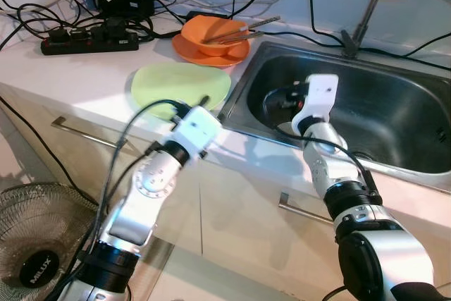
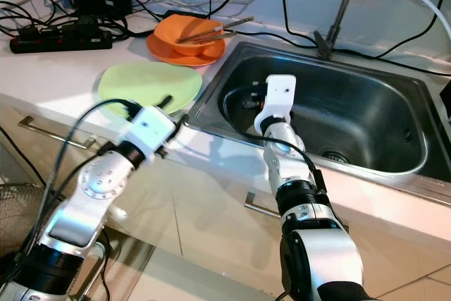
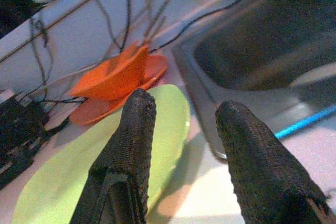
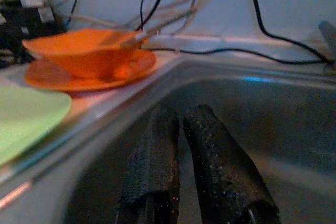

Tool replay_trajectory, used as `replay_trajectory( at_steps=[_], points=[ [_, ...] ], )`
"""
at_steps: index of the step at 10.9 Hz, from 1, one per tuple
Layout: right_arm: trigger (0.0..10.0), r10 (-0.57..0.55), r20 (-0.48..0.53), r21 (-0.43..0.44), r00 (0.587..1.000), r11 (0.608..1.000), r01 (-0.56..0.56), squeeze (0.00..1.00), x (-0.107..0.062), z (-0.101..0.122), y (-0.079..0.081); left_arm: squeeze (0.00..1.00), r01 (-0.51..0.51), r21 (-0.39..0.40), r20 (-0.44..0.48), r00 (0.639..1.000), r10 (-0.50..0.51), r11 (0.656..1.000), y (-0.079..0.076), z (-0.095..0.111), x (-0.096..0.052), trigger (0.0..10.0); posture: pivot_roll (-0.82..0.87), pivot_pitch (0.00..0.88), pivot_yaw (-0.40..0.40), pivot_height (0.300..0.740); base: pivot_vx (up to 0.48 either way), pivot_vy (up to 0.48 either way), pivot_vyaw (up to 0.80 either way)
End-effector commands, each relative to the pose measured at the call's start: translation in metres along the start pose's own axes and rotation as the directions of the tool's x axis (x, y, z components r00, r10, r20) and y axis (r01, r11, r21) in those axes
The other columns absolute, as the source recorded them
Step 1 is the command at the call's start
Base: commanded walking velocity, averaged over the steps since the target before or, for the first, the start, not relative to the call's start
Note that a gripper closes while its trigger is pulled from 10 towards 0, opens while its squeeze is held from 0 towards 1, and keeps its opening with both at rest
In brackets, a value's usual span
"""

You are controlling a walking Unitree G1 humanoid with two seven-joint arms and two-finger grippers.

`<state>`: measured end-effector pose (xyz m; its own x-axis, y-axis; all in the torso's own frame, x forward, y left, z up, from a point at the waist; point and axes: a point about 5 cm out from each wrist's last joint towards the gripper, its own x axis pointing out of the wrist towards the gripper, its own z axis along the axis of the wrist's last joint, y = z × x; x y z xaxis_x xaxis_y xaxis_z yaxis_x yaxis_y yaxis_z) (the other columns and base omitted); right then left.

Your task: Kitchen organization

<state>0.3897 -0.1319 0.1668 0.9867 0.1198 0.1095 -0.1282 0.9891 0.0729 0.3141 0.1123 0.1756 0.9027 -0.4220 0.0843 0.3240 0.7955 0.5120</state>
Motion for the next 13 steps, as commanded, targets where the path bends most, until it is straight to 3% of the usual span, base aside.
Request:
replay_trajectory(
  at_steps=[1,2,4,5,6,8,9,11,13],
  points=[
    [10.0,-0.003,0.019,0.015,1.000,1.000,0.002,0.83,-0.001,0.005,-0.002,1.00,-0.023,-0.067,0.011,1.000,0.023,0.998,0.001,-0.001,0.001,10.0,0.23,0.023,-0.053,0.740,0.000,0.000,0.00],
    [10.0,0.001,0.046,0.031,0.999,1.000,-0.002,1.00,-0.003,0.009,0.000,1.00,-0.060,-0.153,0.037,0.997,0.066,0.986,0.002,0.004,0.004,10.0,0.22,0.018,-0.052,0.740,0.000,0.000,0.00],
    [10.0,0.025,0.059,0.033,0.998,0.999,-0.027,1.00,-0.009,0.008,0.005,1.00,-0.065,-0.200,0.067,0.995,0.080,0.978,0.003,0.009,0.007,10.0,0.22,0.012,-0.050,0.740,0.000,0.000,0.00],
    [10.0,0.041,0.041,0.019,0.998,0.999,-0.042,0.13,-0.013,0.003,0.009,0.67,-0.013,-0.131,0.061,0.998,0.021,0.991,-0.001,0.008,0.005,10.0,0.22,0.014,-0.051,0.740,0.000,0.000,0.00],
    [10.0,0.051,0.031,0.019,0.998,0.998,-0.052,0.00,-0.015,0.001,0.010,0.00,0.032,-0.052,0.053,0.998,-0.029,0.998,-0.003,0.008,0.002,10.0,0.22,0.016,-0.051,0.740,0.000,0.000,0.00],
    [10.0,0.043,0.009,0.031,0.999,0.999,-0.044,0.00,-0.018,-0.002,0.011,0.00,0.114,0.229,-0.067,0.993,-0.101,0.967,0.011,0.002,-0.007,10.0,0.23,0.037,-0.055,0.740,0.000,0.000,0.00],
    [10.0,0.044,0.003,0.032,0.999,0.999,-0.044,0.00,-0.019,-0.003,0.012,0.00,0.129,0.278,-0.105,0.989,-0.103,0.952,0.015,0.000,-0.009,10.0,0.23,0.038,-0.056,0.740,0.000,0.000,0.00],
    [10.0,0.051,-0.020,0.040,0.999,0.998,-0.050,0.00,-0.020,-0.006,0.015,0.00,0.202,0.424,-0.242,0.965,-0.105,0.883,0.033,-0.001,-0.015,10.0,0.24,0.048,-0.060,0.740,0.000,0.000,0.00],
    [10.0,0.050,-0.025,0.042,0.998,0.998,-0.049,0.00,-0.019,-0.004,0.016,0.00,0.214,0.486,-0.271,0.959,-0.087,0.847,0.040,0.002,-0.012,10.0,0.24,0.049,-0.060,0.740,0.000,0.000,0.00]
  ],
)
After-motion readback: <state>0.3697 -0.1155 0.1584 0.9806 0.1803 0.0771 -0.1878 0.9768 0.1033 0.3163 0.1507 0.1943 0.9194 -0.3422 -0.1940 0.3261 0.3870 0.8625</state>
